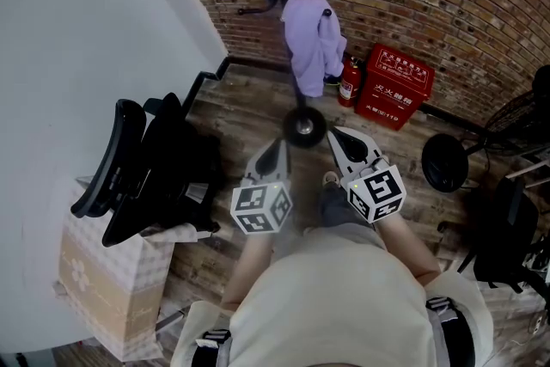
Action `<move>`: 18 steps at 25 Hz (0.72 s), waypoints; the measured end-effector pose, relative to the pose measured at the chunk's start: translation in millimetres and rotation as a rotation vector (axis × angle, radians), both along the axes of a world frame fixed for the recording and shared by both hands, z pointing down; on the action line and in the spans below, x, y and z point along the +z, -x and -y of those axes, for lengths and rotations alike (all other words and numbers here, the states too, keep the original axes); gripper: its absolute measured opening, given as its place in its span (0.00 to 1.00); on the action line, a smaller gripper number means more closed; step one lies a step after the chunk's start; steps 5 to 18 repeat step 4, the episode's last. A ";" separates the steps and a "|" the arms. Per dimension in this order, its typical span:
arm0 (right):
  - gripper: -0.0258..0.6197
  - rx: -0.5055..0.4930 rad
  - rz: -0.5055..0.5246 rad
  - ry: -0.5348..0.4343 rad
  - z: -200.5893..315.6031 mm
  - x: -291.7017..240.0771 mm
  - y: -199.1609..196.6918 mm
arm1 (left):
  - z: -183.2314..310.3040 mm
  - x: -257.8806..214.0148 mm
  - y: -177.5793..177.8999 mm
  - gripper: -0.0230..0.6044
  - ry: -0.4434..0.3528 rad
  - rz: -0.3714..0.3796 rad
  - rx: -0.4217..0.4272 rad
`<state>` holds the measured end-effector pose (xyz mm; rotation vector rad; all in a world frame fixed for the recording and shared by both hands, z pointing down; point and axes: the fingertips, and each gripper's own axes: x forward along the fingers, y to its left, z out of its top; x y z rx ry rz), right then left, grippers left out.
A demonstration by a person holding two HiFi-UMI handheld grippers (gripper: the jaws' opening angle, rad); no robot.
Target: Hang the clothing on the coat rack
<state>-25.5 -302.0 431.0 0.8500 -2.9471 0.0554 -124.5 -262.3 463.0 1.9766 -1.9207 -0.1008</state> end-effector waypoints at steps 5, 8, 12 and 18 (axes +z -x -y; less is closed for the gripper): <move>0.04 -0.002 -0.003 0.001 -1.1 0.9 0.0 | 0.1 -1.3 0.8 0.05 -0.003 0.002 -0.001; 0.04 -0.002 -0.003 0.001 -1.1 0.9 0.0 | 0.1 -1.3 0.8 0.05 -0.003 0.002 -0.001; 0.04 -0.002 -0.003 0.001 -1.1 0.9 0.0 | 0.1 -1.3 0.8 0.05 -0.003 0.002 -0.001; 0.04 -0.002 -0.003 0.001 -1.1 0.9 0.0 | 0.1 -1.3 0.8 0.05 -0.003 0.002 -0.001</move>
